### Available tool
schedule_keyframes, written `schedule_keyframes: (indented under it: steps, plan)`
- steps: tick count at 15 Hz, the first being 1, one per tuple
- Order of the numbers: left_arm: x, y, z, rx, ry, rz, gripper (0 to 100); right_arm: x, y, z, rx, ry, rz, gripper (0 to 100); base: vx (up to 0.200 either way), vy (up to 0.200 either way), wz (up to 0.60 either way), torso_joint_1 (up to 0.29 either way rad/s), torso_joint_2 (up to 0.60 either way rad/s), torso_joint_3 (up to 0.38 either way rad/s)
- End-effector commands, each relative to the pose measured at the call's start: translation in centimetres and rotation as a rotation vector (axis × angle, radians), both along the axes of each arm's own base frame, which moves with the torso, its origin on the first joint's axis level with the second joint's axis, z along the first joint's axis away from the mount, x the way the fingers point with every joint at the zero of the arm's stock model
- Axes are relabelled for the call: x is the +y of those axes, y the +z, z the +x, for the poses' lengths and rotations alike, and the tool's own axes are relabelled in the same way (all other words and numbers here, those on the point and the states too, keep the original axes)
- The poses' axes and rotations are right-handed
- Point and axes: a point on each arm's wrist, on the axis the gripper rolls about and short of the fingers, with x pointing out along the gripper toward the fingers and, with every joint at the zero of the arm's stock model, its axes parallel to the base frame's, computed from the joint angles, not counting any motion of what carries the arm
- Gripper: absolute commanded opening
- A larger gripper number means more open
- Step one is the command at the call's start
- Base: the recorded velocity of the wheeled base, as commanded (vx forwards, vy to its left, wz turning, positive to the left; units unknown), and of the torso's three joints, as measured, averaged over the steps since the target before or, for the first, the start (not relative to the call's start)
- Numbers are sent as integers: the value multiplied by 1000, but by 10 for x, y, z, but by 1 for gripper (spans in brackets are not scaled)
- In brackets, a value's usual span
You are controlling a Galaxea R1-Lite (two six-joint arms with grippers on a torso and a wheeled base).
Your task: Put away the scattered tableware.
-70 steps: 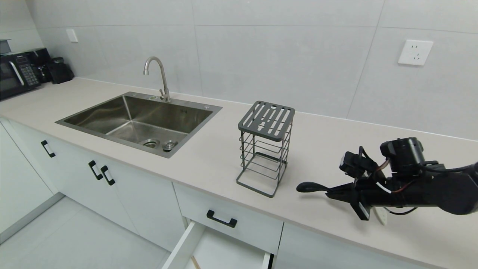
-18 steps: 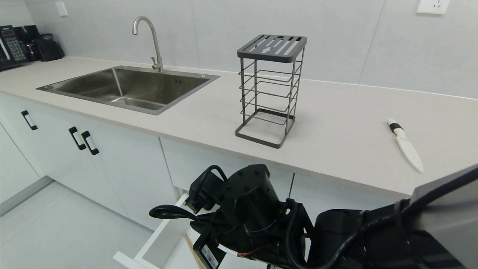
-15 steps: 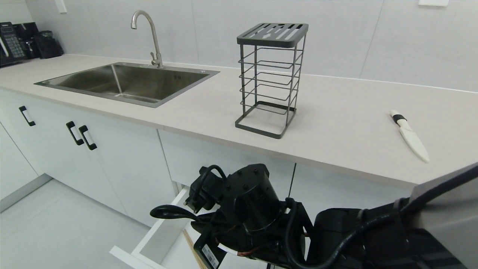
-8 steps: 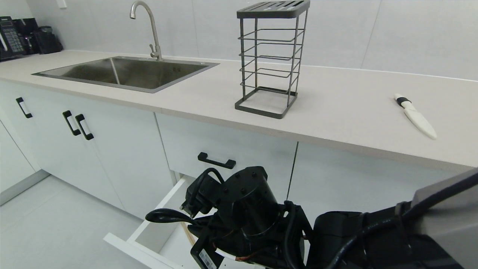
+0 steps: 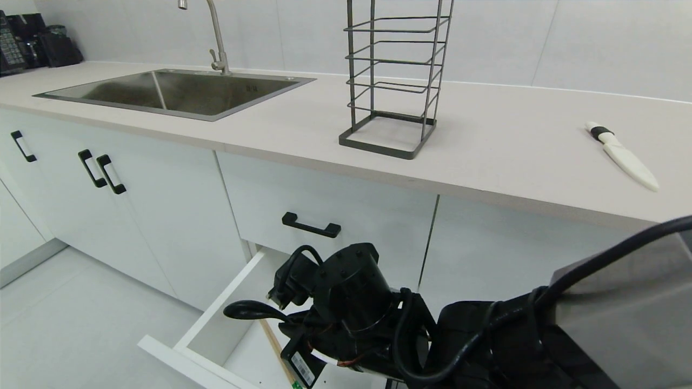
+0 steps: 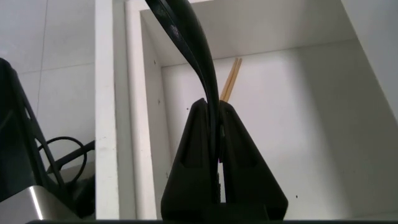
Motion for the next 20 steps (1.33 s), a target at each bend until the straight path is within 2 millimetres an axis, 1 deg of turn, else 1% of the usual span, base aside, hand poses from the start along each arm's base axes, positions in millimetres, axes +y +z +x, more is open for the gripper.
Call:
schedule_keyframes:
  steps: [1,4,6,9,15,18,20]
  plan:
    - [0,0,0,1,0,0,100,4,-7,3,6,-1,-10,0,0,0,0,0,0,0]
    - [0,0,0,1,0,0,100,9,-13,9,-20,14,-28,0,0,0,0,0,0,0]
    - [0,0,0,0,0,0,100,16,-23,15,-31,24,-43,0,0,0,0,0,0,0]
    - [0,0,0,1,0,0,100,21,-33,22,-28,18,-52,0,0,0,0,0,0,0]
    - [0,0,0,1,0,0,100,28,-59,33,-12,40,-79,0,0,0,0,0,0,0]
    - [0,0,0,1,0,0,100,31,-65,38,-10,34,-81,0,0,0,0,0,0,0]
    - [0,0,0,1,0,0,100,32,-74,42,0,22,-88,0,0,0,0,0,0,0]
